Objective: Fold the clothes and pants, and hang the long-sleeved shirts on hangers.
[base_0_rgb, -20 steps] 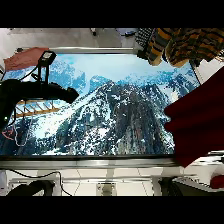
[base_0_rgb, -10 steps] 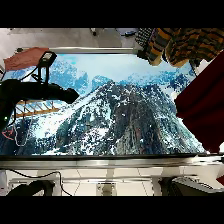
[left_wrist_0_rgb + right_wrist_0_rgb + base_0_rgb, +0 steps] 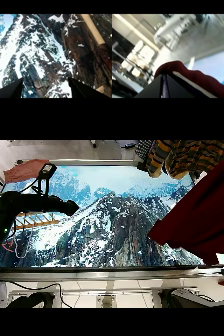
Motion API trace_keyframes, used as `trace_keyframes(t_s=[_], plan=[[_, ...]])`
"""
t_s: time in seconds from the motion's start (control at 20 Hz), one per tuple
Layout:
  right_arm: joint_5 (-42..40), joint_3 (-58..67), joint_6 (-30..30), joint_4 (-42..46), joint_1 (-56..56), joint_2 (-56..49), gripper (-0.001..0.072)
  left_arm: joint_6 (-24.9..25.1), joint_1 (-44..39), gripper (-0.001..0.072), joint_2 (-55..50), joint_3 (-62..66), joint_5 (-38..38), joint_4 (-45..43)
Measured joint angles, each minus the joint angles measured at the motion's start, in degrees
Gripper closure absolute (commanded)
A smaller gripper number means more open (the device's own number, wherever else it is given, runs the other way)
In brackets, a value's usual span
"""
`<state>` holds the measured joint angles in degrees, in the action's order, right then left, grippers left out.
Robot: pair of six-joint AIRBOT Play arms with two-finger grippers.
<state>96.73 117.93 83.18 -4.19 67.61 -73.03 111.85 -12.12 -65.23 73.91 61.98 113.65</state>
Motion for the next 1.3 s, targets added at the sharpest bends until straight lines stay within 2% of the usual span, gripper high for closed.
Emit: trace_keyframes(t_s=[0.15,0.3,0.55,0.75,1.0,1.05,1.1,1.15,1.3], plan=[[3.8,-1.0,0.6,11.1,-16.3,-0.3,0.0669,0.0,0.0,0.0051,0.0,0.0,0.0,0.0],[6.4,-3.9,1.2,25.0,-37.6,-2.3,0.0670,0.0,0.0,0.0051,0.0,0.0,0.3,0.0],[7.7,-11.2,1.9,38.9,-64.6,-8.9,0.0670,0.0,0.0,0.0051,0.0,0.0,1.9,0.0],[8.2,-17.9,1.8,51.9,-77.3,-14.0,0.0668,0.0,0.0,0.0051,0.0,0.0,2.8,0.0],[3.5,-26.0,3.7,67.3,-82.5,-17.4,0.0654,0.0,0.0,0.0051,0.0,0.0,3.3,0.0],[1.6,-27.4,4.3,69.3,-82.8,-17.7,0.0545,0.0,0.0,0.0051,0.0,0.0,3.3,0.0],[-0.3,-28.7,4.8,70.9,-83.1,-17.9,0.0339,0.0,0.0,0.0051,0.0,0.0,3.4,0.0],[-1.6,-29.7,5.1,71.9,-83.3,-18.1,0.0218,0.0,0.0,0.0051,0.0,0.0,3.4,0.0],[-4.6,-31.2,5.4,74.9,-83.4,-17.7,0.0218,0.0,0.0,0.0051,0.0,0.0,3.4,0.0]])
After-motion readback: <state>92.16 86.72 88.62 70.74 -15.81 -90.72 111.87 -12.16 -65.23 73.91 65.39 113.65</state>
